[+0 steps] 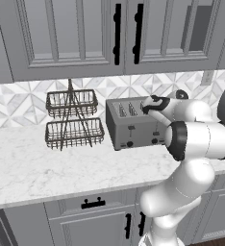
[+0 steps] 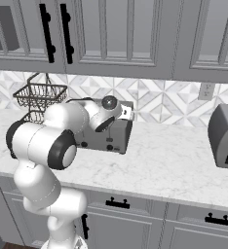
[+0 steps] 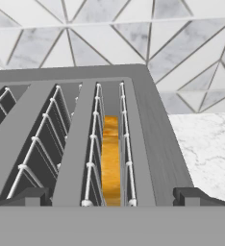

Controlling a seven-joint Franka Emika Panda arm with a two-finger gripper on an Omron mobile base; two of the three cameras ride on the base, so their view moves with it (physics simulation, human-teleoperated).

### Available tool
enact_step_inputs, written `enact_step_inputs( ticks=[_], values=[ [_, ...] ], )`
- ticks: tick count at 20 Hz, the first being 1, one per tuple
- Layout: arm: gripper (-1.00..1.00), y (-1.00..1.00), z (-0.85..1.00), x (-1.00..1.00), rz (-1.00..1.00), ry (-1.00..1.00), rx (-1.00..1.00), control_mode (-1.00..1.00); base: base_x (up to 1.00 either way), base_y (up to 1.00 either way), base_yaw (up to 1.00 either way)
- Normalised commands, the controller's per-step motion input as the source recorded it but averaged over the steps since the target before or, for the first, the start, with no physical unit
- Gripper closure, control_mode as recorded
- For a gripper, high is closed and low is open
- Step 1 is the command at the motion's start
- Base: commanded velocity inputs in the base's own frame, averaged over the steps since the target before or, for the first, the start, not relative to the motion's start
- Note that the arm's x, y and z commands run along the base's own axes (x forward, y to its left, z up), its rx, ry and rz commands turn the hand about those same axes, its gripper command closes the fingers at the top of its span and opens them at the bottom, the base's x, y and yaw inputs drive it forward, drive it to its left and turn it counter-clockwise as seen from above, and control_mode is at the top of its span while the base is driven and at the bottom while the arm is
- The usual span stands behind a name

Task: Start the toaster. Once the lever pops up, take the bread to the plate on the dining counter.

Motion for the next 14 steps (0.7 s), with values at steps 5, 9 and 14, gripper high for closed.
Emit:
enact_step_inputs(
  ticks=[5,9,14],
  values=[
    [-1.00,0.00,0.00,0.00,0.00,0.00,0.00,-1.00,0.00,0.00,0.00],
    [-1.00,0.00,0.00,0.00,0.00,0.00,0.00,-1.00,0.00,0.00,0.00],
    [-1.00,0.00,0.00,0.00,0.00,0.00,0.00,-1.00,0.00,0.00,0.00]
  ],
)
